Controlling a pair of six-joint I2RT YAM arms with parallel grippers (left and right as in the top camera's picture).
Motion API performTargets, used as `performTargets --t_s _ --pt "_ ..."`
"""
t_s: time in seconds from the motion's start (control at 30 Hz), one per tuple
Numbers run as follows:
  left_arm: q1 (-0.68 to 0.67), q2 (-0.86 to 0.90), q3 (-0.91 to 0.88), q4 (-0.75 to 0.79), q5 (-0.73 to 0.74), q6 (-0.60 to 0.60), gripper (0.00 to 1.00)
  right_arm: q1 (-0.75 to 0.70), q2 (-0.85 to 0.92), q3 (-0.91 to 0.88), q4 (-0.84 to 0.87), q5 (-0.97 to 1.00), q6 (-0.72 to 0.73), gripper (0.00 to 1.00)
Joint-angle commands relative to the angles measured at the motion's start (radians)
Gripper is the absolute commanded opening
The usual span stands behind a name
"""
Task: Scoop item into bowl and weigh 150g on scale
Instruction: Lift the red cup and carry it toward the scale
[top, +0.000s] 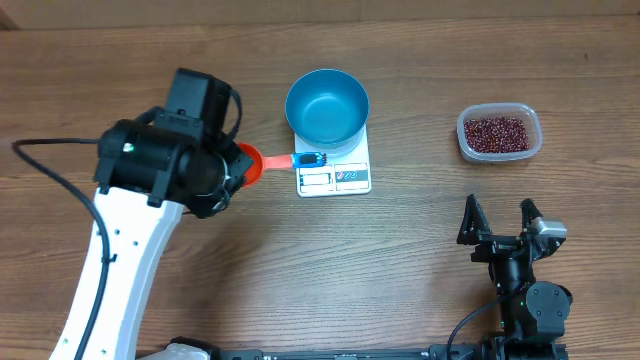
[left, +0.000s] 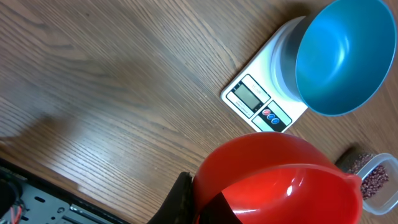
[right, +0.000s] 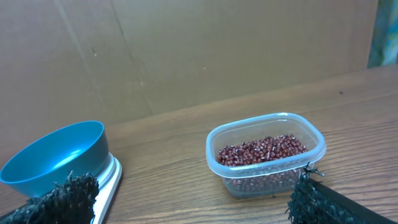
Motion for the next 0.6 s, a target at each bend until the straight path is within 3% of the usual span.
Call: performTargets --t_s 0.0,0.57 --pt "-0.012 0.011 0.013 0.005 -0.033 -0.057 0.04 0.006 -0.008 -0.011 0.005 0.002 0.0 1.0" --pt "-0.014 0.011 0.013 0.002 -0.055 -0.06 0.04 0.006 -0.007 -0.011 0.006 -0.029 0.031 1.0"
